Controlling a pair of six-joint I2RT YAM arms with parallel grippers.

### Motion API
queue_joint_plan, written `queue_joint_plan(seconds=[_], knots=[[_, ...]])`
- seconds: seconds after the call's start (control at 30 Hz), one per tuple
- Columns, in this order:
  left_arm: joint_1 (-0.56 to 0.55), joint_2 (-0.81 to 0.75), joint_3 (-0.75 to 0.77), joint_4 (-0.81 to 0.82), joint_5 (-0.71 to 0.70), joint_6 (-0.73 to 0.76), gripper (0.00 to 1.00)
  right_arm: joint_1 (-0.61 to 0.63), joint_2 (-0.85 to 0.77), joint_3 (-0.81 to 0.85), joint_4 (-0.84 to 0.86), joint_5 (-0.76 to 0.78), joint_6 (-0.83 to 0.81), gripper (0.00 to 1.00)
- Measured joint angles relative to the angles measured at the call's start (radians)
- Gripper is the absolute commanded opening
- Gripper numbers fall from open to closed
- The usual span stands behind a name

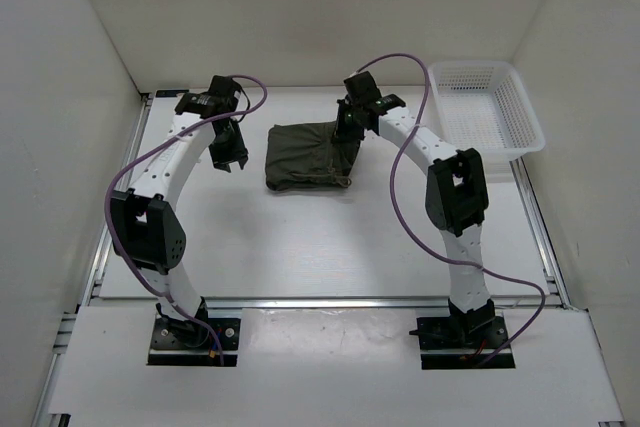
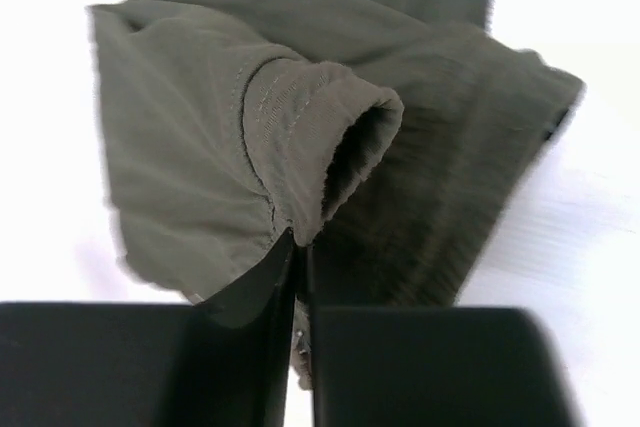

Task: Fold and stack the shorts
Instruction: Fold the shorts

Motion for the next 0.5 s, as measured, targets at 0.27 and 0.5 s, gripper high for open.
queue_joint_plan(seconds=[0.27,0.5], knots=[[0.0,0.0,-0.033,0.001,0.0,0.002,0.44,-0.006,0.104,0.019,-0.051,0.089,0.033,0.79],[0.0,0.0,-0.043,0.004,0.0,0.008,0.44,-0.038,0.09,0.016,-0.056,0.117,0.037,0.83]])
